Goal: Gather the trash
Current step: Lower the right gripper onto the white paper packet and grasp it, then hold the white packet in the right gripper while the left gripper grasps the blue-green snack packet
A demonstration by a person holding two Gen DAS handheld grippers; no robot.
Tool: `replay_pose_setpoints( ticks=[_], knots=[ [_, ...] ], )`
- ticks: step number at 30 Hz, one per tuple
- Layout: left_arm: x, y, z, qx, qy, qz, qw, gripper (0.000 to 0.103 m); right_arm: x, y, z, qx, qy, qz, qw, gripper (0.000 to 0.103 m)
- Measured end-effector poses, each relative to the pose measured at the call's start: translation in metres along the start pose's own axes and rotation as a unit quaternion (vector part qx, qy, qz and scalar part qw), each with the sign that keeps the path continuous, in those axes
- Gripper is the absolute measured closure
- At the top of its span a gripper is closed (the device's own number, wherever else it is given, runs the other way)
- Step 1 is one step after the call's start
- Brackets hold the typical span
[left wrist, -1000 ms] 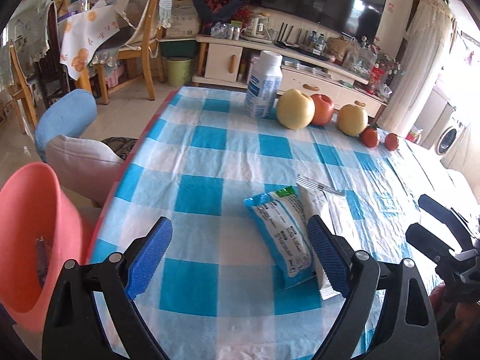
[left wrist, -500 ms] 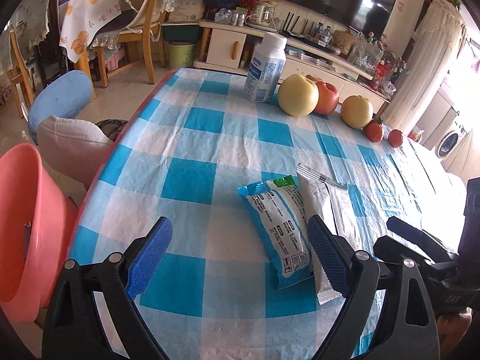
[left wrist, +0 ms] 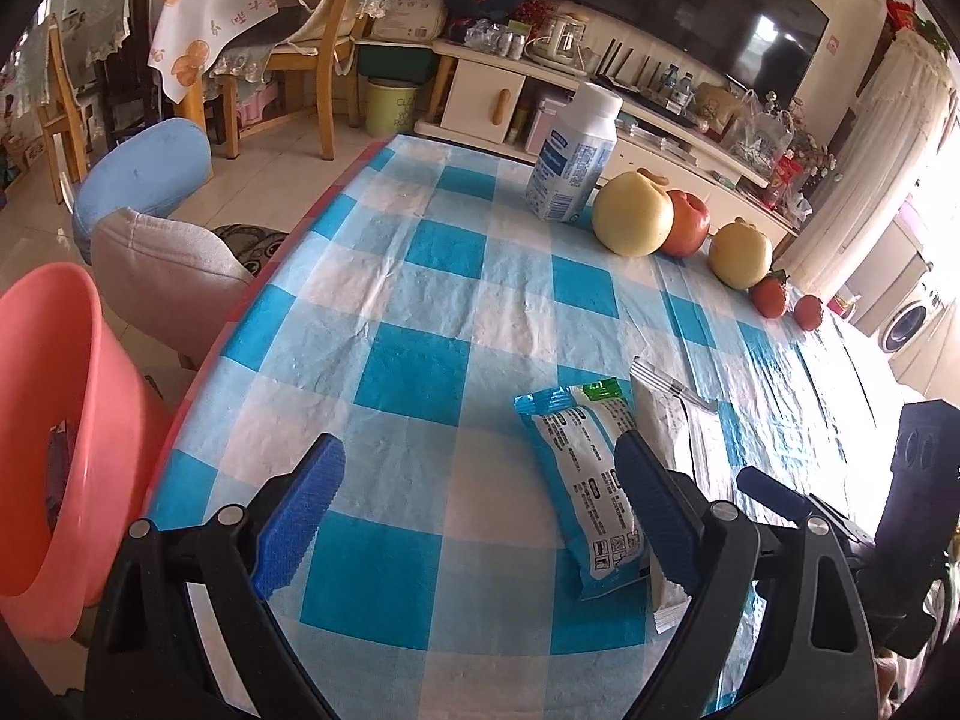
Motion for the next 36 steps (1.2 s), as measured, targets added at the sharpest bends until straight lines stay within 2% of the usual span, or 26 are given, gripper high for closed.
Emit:
replay_pose_setpoints(
  ticks=[9, 14, 17, 23, 25, 27, 29, 30, 31, 33, 36],
  knots=[
    [-0.001, 0.001, 0.004, 0.005, -0.003, 0.004, 1.0, 0.012, -0.005, -0.007, 0.012, -0.016, -0.009, -0.028, 0.999, 0.004],
    [-0.001, 0.006, 0.006, 0.014, -0.003, 0.017, 0.9998, 0.012, -0.005, -0.006, 0.014, -0.019, -0.007, -0.033, 0.999, 0.009],
    [-0.002, 0.007, 0.006, 0.019, -0.002, 0.023, 0.9995, 0.012, -0.005, -0.007, 0.013, -0.02, -0.007, -0.037, 0.999, 0.015],
    [-0.002, 0.01, 0.007, 0.027, -0.002, 0.035, 0.999, 0.012, -0.001, -0.004, 0.007, -0.025, 0.0, -0.048, 0.999, 0.04],
    [-0.003, 0.012, 0.007, 0.028, -0.003, 0.038, 0.9989, 0.012, 0.001, 0.0, 0.005, -0.022, 0.002, -0.044, 0.999, 0.051],
    [-0.003, 0.012, 0.008, 0.031, -0.006, 0.041, 0.9987, 0.012, 0.002, 0.005, 0.004, -0.023, 0.001, -0.041, 0.999, 0.054],
    [-0.004, 0.012, 0.009, 0.034, -0.007, 0.042, 0.9985, 0.012, 0.002, 0.008, 0.003, -0.018, -0.003, -0.035, 0.999, 0.053],
    [-0.004, 0.012, 0.009, 0.035, -0.006, 0.042, 0.9985, 0.012, 0.002, 0.008, 0.002, -0.021, -0.002, -0.034, 0.999, 0.047],
    [-0.004, 0.012, 0.009, 0.035, -0.006, 0.042, 0.9985, 0.012, 0.002, 0.008, 0.002, -0.028, -0.001, -0.037, 0.999, 0.035],
    [-0.004, 0.013, 0.009, 0.036, -0.006, 0.043, 0.9984, 0.012, 0.001, 0.006, 0.003, -0.028, -0.001, -0.041, 0.999, 0.023],
    [-0.005, 0.013, 0.01, 0.045, -0.009, 0.05, 0.9977, 0.012, -0.001, 0.0, 0.008, -0.005, -0.009, -0.035, 0.999, 0.015]
  ],
)
Point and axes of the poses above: each gripper's, at about its wrist camera, not at the fingertips, and z roughly the way its jaws point, y to its right, x to its top, the point moved 6 cm from there along z, roughly the way its jaws point, and after that the axes turned 3 degrees about -y, right-handed, at the moved point
